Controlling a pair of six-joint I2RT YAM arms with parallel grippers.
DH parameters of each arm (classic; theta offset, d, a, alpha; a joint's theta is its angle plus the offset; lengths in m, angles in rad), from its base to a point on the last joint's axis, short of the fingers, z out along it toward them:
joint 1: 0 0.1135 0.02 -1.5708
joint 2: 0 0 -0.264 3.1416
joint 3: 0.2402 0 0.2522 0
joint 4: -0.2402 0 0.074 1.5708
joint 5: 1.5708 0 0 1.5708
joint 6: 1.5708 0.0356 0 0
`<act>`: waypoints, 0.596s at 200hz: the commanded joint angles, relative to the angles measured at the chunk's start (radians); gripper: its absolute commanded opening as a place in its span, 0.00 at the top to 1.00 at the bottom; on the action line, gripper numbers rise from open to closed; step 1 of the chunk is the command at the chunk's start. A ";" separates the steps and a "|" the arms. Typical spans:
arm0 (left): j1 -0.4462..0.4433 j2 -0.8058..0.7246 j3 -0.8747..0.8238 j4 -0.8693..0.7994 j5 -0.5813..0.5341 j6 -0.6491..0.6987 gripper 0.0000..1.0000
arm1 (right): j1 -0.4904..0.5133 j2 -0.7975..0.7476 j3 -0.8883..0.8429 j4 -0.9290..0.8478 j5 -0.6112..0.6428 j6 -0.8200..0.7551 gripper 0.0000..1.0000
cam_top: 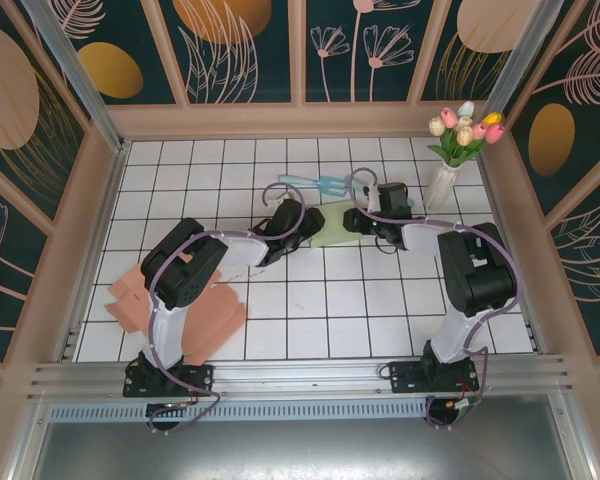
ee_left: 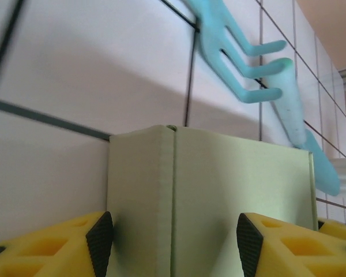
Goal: Fold the paper box
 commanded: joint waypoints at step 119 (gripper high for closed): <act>-0.032 0.071 0.278 -0.310 -0.150 0.104 0.30 | -0.082 -0.203 -0.106 0.107 0.228 0.102 0.40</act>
